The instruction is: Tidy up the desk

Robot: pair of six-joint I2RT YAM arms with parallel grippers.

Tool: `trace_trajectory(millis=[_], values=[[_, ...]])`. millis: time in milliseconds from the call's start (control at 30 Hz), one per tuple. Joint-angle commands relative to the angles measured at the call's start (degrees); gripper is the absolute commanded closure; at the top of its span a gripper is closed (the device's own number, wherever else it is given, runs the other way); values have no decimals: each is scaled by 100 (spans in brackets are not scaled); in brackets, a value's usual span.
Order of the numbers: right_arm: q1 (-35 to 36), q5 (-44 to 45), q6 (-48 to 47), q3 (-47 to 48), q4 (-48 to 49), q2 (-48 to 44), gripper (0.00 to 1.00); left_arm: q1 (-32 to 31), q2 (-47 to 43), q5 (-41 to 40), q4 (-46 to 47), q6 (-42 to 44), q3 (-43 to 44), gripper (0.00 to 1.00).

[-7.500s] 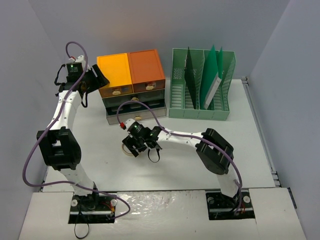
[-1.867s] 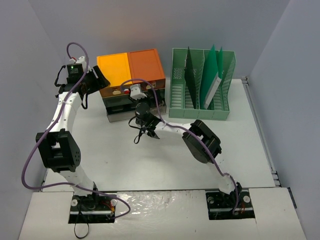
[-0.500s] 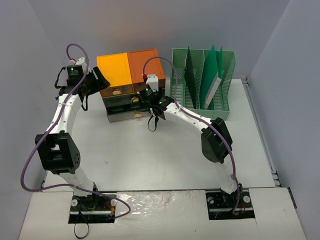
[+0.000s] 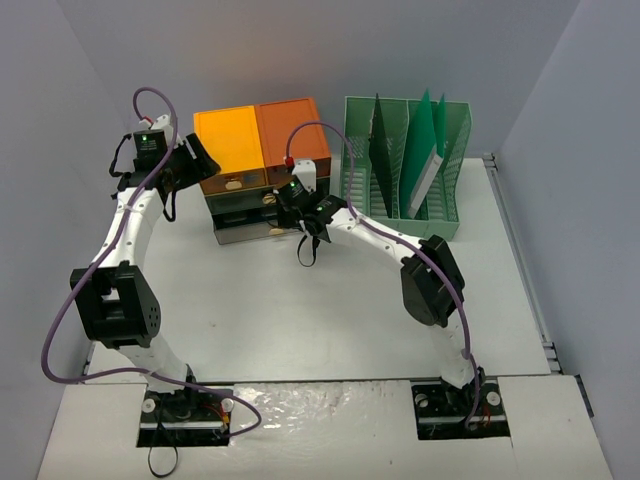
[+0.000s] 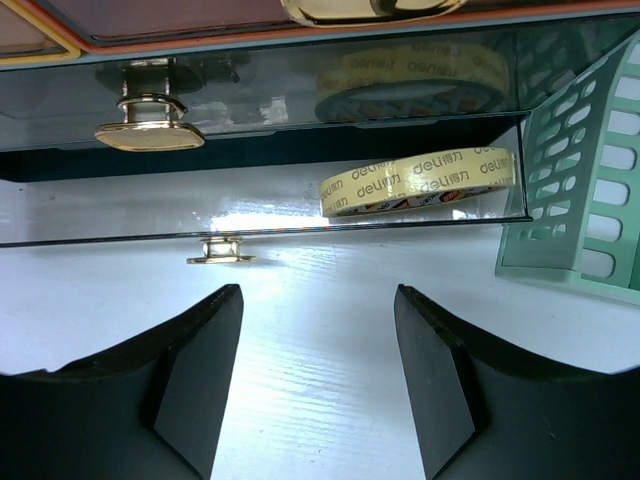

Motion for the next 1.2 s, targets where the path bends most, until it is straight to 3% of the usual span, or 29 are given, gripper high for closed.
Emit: trace_trajectory(millis=[0, 133, 400, 667, 1167], values=[[28, -194, 29, 364, 236, 130, 42, -129, 345, -240, -1491, 454, -336, 40], [58, -454, -123, 172, 799, 230, 43, -129, 393, -236, -1459, 444, -318, 40], [179, -169, -523, -664, 2435, 179, 43, -129, 435, -253, -1459, 463, -310, 40], [249, -227, -906, -854, 2904, 353, 43, -129, 514, -260, -1459, 471, -275, 40], [445, -117, -779, -580, 2950, 821, 44, -129, 587, -271, -1422, 471, -242, 40]])
